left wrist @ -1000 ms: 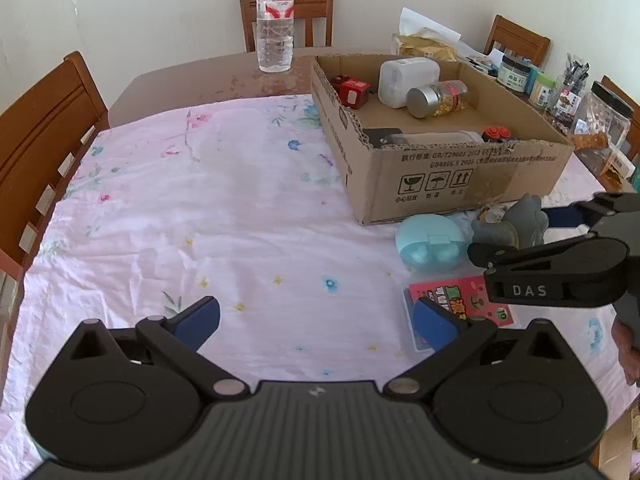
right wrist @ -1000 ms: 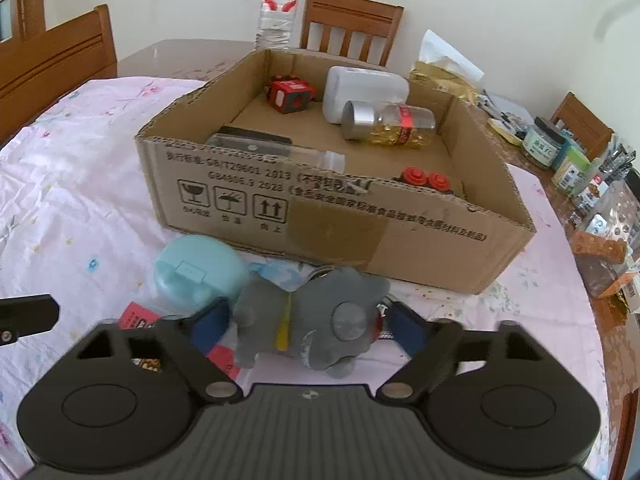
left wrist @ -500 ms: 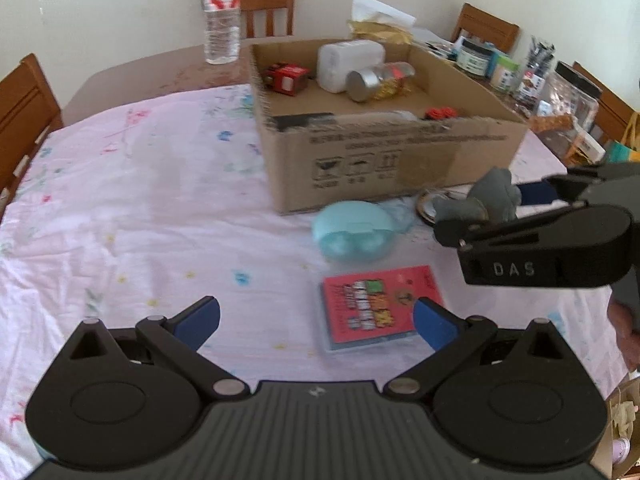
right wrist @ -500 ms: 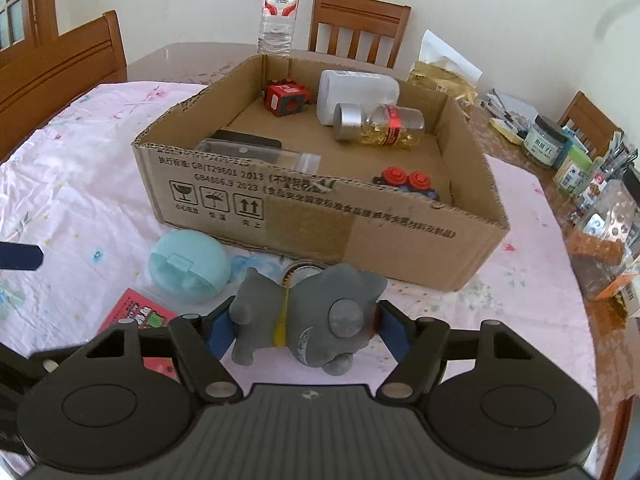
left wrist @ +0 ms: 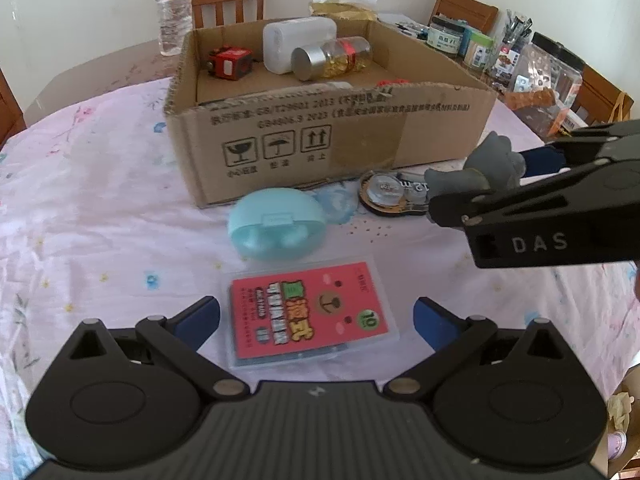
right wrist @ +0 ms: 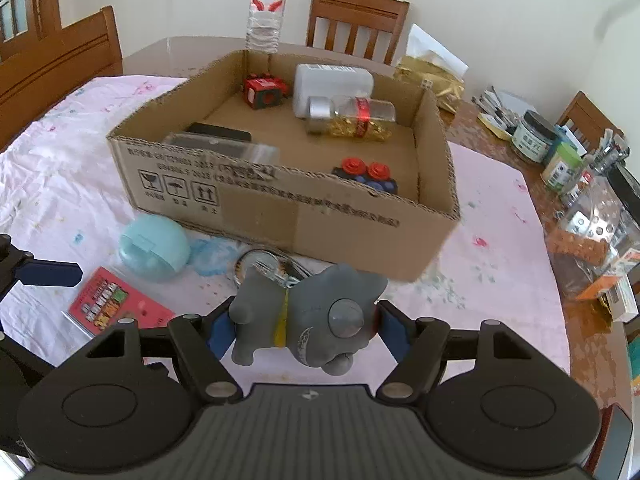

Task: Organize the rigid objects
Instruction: 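Close the left tool on the red card pack while the right tool lifts the grey toy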

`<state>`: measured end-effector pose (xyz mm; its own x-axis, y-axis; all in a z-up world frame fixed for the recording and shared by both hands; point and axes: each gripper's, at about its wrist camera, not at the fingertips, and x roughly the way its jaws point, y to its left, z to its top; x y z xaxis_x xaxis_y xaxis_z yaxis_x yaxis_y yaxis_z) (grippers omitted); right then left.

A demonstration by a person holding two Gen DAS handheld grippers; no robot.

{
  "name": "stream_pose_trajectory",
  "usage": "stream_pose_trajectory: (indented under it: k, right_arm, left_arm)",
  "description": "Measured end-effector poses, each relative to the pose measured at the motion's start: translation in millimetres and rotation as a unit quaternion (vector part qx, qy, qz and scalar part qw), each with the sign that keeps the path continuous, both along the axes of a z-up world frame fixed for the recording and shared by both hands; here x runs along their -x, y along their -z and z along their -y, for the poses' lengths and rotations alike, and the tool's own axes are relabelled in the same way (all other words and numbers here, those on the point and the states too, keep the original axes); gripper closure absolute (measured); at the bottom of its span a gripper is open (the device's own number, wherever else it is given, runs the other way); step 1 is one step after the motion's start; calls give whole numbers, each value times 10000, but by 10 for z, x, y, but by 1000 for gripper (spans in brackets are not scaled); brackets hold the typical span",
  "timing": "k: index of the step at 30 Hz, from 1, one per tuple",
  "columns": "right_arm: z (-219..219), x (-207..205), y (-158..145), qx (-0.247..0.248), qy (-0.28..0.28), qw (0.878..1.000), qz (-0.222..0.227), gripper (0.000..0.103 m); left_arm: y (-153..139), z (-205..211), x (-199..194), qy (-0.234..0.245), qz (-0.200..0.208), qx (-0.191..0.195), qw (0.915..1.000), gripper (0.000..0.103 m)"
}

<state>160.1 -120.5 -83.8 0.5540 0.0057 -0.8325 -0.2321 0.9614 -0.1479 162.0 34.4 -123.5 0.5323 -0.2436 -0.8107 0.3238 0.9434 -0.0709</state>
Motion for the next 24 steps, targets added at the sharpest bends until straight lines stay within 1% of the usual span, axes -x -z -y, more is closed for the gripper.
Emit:
stream_pose_trajectory:
  k: [2,6,13,18,24]
  right_arm:
    - [29,4,4,-1,14,10000,-24,26]
    - [63,2,14,-16,28,10000,-61,26]
    - [56,-11,30,-66,8,9999,-94,26]
    - [47,-21,43,-88,-1,9999,-122,26]
    - [43,-28,48,-81,14,9999,-131,26]
  left_arm:
    - [32,33,-21,-83,-33,-115,9999,1]
    - [49,37,-23,-170,36,-355,9992,1]
    - [32,-123,-15,-405,-24,-379,9985,0]
    - [38,-91,3,-480,22,-367,9982,1]
    - [39,-37,-8,-526,78,-329,9980,3]
